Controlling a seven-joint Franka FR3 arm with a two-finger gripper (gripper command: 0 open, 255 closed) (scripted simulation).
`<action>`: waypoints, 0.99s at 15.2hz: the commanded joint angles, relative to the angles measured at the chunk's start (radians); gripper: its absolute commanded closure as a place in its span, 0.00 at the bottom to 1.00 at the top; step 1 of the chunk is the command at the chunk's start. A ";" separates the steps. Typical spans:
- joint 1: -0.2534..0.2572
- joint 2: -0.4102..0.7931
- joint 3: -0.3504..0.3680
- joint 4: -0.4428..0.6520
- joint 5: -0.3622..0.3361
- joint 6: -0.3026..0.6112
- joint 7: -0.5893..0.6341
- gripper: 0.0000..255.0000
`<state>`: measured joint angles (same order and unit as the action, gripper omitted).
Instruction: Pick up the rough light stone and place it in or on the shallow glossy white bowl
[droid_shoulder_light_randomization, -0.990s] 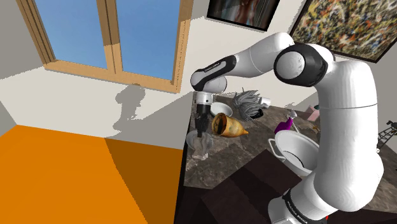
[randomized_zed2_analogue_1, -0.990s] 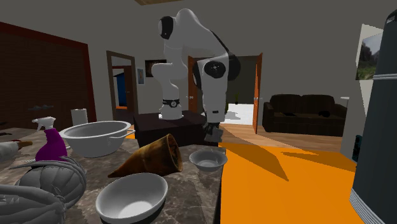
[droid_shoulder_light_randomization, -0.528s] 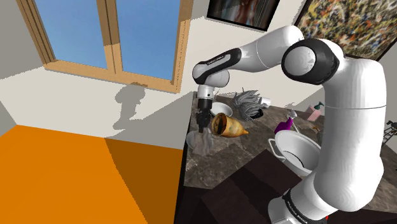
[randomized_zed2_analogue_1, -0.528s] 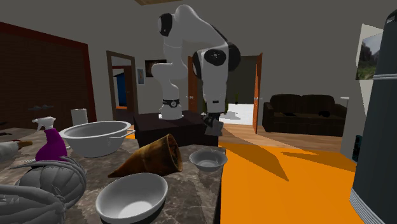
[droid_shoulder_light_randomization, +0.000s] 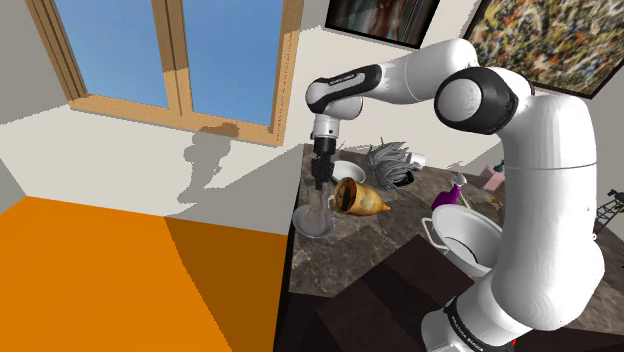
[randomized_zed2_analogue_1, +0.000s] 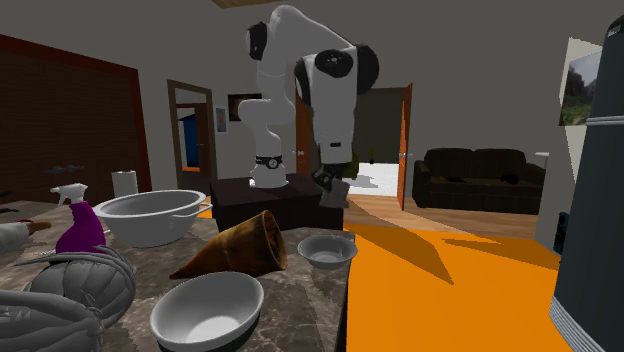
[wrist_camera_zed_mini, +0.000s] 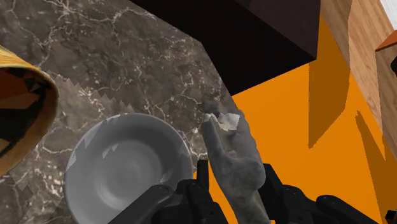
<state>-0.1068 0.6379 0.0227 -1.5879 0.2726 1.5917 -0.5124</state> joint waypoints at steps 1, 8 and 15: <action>-0.016 0.045 -0.007 0.105 -0.011 -0.064 -0.004 1.00; -0.029 0.129 -0.012 0.200 -0.019 -0.079 -0.016 1.00; -0.027 0.184 -0.012 0.197 -0.018 -0.022 -0.029 1.00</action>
<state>-0.1333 0.8168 0.0107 -1.3873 0.2543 1.5606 -0.5387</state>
